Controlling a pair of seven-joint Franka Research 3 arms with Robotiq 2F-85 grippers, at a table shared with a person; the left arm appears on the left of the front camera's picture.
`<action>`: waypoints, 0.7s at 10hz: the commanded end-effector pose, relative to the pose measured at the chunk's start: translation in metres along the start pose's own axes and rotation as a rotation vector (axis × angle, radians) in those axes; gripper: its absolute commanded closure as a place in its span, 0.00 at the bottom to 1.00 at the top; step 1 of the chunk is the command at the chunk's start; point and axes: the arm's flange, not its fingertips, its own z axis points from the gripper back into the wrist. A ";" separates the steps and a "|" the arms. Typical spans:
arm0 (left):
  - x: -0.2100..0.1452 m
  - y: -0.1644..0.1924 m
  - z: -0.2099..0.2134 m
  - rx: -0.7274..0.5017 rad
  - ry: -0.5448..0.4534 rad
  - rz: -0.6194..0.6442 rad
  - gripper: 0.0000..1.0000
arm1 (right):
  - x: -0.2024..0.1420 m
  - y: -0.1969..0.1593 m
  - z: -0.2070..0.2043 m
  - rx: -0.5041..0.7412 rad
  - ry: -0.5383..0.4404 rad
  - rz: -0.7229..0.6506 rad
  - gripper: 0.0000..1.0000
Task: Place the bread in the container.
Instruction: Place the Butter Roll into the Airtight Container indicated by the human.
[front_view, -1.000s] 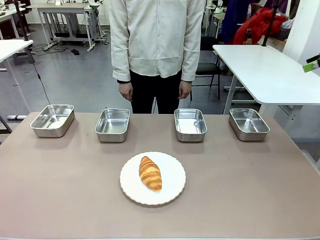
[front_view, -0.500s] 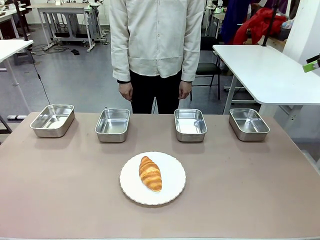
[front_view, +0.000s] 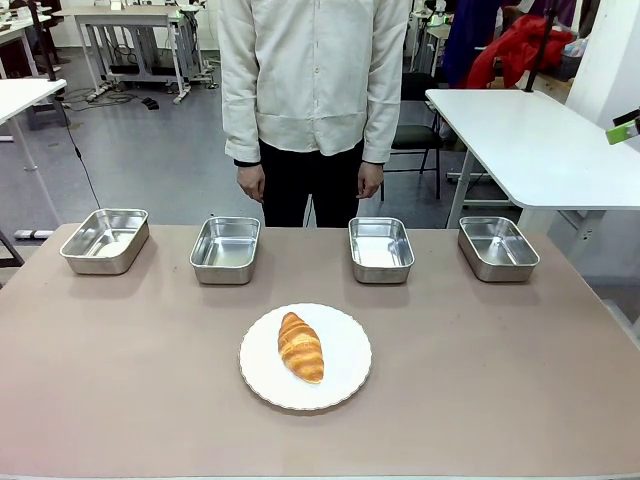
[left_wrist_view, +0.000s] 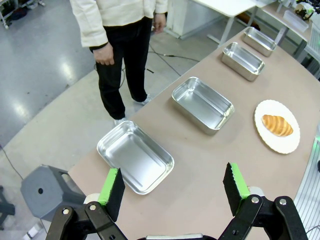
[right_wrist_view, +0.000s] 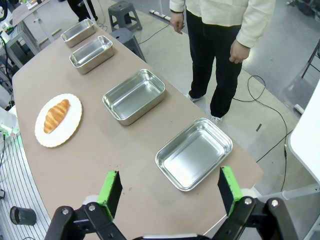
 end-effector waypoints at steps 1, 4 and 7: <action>-0.001 0.001 0.003 -0.011 -0.009 -0.013 0.00 | 0.001 0.001 0.000 0.003 -0.005 0.003 0.00; -0.001 0.001 0.003 -0.011 -0.009 -0.013 0.00 | 0.001 0.001 0.000 0.003 -0.005 0.003 0.00; -0.001 0.001 0.003 -0.011 -0.009 -0.013 0.00 | 0.001 0.001 0.000 0.003 -0.005 0.003 0.00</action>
